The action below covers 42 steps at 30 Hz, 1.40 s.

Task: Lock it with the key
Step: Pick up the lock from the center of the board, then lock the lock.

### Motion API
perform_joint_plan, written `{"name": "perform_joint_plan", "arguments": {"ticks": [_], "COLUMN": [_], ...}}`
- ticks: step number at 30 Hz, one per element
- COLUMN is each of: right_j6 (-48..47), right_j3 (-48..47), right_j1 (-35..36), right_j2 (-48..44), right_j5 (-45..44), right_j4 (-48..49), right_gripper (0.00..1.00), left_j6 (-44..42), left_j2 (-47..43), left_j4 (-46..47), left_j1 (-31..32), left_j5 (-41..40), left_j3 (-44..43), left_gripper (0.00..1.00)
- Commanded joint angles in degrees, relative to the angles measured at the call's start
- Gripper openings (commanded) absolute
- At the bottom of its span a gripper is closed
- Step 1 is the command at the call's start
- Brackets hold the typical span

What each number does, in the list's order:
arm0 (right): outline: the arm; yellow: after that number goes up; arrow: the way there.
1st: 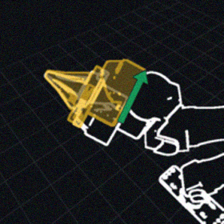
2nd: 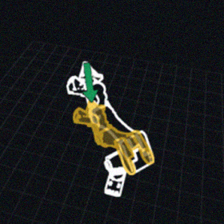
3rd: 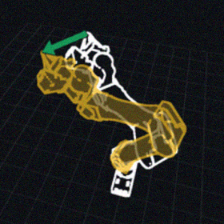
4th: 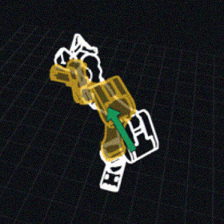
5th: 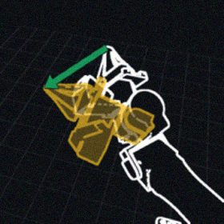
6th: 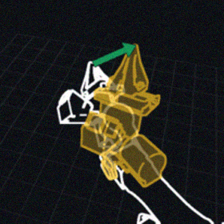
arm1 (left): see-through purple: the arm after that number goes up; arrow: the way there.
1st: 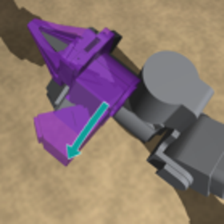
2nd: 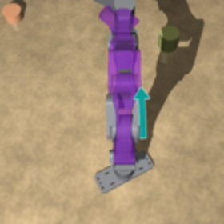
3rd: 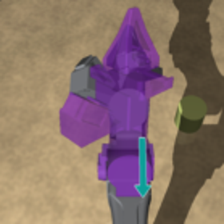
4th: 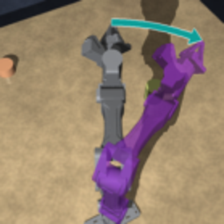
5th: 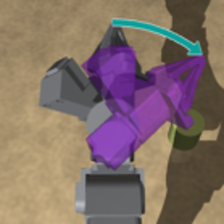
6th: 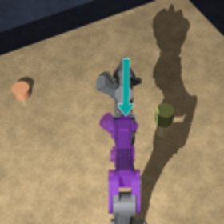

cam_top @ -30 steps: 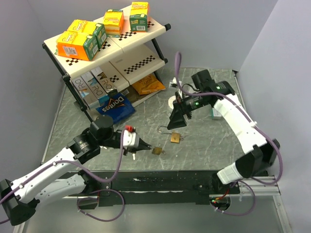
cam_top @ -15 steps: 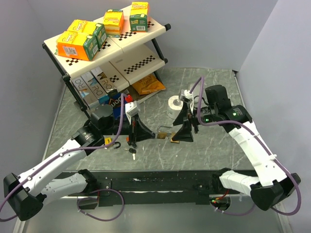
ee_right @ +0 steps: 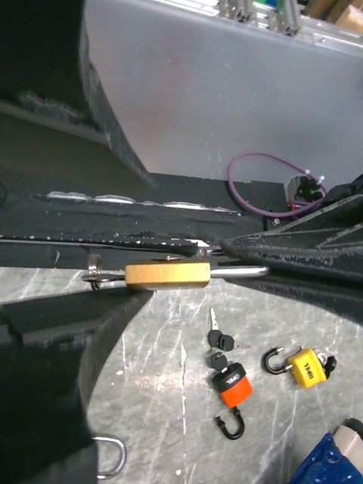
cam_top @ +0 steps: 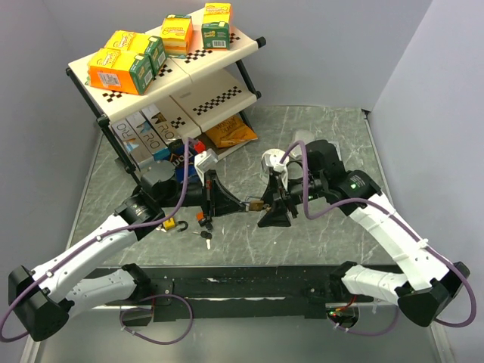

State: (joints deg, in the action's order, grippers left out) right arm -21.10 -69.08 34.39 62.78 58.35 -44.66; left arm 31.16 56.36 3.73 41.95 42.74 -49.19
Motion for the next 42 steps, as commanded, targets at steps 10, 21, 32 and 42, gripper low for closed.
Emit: {"name": "perform_joint_plan", "arguments": {"ticks": [10, 21, 32, 42], "right_j6": [-1.14, -0.87, -1.13, -1.40], "right_j3": [-3.17, -3.78, -3.70, -3.52], "right_j1": [1.91, 2.08, 2.17, 2.26], "right_j2": [1.20, 2.25, 1.55, 1.73], "right_j5": [0.36, 0.72, -0.60, -0.25], "right_j4": [1.86, 1.95, 1.60, 1.51], "right_gripper": [0.46, 0.41, 0.00, 0.00], "left_j6": [1.80, 1.27, -4.17, -7.16], "left_j2": [-1.16, -0.46, -2.04, -1.43], "left_j4": [5.50, 5.59, -2.48, -4.17], "left_j1": [-0.21, -0.12, -0.47, -0.47], "left_j5": [1.47, 2.96, 2.43, 3.57], "left_j3": [0.14, -0.12, -0.56, -1.26], "left_gripper": [0.01, 0.01, 0.23, 0.31]}}
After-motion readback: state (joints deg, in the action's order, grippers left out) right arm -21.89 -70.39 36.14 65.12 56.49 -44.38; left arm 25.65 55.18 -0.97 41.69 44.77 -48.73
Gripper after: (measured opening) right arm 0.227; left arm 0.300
